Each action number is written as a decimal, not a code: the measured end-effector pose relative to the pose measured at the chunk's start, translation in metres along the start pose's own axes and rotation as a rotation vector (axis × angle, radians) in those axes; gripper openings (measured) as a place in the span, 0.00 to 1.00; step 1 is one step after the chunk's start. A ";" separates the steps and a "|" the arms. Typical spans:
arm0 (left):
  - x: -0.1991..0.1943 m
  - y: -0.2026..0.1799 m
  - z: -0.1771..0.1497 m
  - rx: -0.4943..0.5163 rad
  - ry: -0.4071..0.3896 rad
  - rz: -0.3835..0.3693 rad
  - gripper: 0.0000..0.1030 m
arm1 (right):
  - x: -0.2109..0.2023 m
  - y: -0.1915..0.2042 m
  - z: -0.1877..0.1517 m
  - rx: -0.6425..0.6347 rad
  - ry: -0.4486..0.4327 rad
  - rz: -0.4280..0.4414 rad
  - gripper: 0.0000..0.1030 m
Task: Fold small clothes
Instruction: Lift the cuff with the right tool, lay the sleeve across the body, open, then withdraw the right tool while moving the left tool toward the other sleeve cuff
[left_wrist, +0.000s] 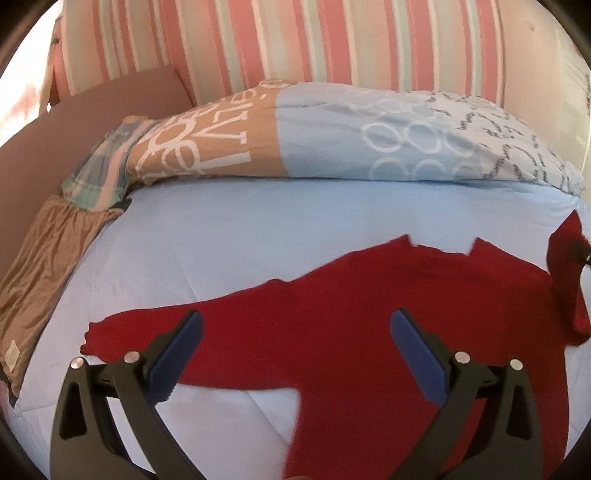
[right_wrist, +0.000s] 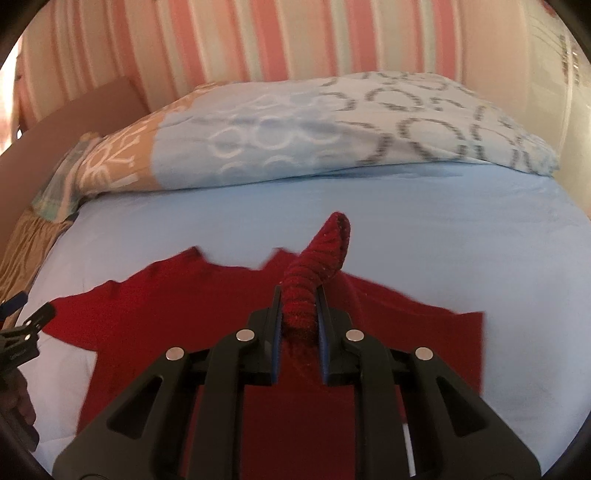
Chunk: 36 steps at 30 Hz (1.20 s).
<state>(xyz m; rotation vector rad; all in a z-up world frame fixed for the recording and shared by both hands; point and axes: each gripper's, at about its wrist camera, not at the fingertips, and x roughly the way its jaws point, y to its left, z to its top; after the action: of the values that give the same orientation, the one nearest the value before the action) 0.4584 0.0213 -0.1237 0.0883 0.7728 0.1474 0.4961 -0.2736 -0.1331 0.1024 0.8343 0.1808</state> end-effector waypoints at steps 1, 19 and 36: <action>0.005 0.007 0.001 0.003 0.000 0.006 0.98 | 0.008 0.019 -0.001 -0.029 0.002 -0.007 0.15; 0.040 0.123 -0.027 -0.081 0.040 0.065 0.98 | 0.121 0.217 -0.031 -0.192 0.090 0.113 0.16; 0.038 0.142 -0.034 -0.098 0.034 0.080 0.98 | 0.118 0.206 -0.032 -0.107 0.050 0.089 0.52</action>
<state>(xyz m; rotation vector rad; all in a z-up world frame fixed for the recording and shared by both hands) 0.4471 0.1684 -0.1554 0.0241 0.7953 0.2627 0.5253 -0.0480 -0.2065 0.0344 0.8687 0.3122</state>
